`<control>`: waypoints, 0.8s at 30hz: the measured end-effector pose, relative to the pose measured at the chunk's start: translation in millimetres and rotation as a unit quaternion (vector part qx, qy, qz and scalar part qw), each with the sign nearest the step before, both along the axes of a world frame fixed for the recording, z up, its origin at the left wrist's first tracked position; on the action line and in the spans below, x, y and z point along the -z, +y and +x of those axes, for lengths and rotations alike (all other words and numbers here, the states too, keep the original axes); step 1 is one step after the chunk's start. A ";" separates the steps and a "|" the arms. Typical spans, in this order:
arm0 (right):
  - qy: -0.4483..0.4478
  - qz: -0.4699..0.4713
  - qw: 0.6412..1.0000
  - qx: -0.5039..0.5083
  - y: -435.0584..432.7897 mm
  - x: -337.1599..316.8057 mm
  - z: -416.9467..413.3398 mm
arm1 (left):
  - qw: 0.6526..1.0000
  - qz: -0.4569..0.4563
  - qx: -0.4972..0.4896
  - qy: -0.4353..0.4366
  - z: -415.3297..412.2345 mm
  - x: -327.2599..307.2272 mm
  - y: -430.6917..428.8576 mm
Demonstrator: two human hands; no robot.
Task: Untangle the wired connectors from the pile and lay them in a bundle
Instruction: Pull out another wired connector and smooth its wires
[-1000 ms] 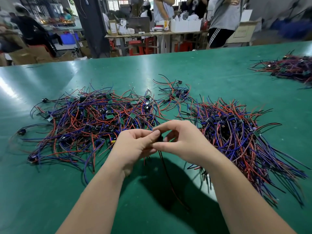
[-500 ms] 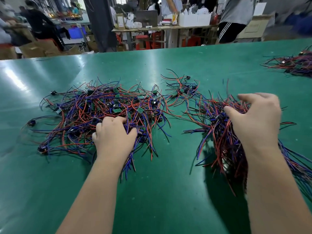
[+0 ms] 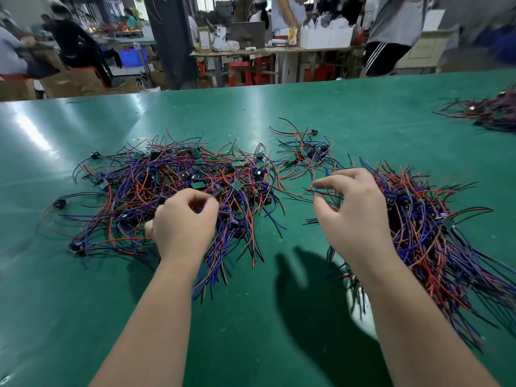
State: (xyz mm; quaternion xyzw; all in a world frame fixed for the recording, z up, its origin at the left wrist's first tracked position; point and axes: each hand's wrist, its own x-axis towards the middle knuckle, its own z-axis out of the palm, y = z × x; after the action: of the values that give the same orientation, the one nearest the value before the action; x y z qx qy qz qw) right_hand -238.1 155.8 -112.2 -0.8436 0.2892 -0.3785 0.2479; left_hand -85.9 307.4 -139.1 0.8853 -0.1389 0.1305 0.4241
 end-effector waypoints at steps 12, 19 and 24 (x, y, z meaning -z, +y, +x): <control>-0.225 0.523 0.773 -0.278 14.0 -9.7 7.3 | 0.760 -0.325 0.342 0.447 -45.8 -39.5 -11.4; -0.304 0.487 0.795 -0.197 12.9 -6.1 11.7 | 0.681 -0.289 0.369 0.563 -57.9 -39.9 -14.7; -0.376 0.519 0.750 -0.163 7.2 -7.6 10.0 | 0.653 -0.201 0.426 0.593 -66.1 -35.4 -17.7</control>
State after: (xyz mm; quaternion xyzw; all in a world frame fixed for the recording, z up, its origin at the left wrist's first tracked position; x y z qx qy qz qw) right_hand -228.1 163.0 -104.7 -0.4088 0.1824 -0.4104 0.7945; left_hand -152.0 289.6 -103.7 0.5117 -0.1900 -0.5924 0.5925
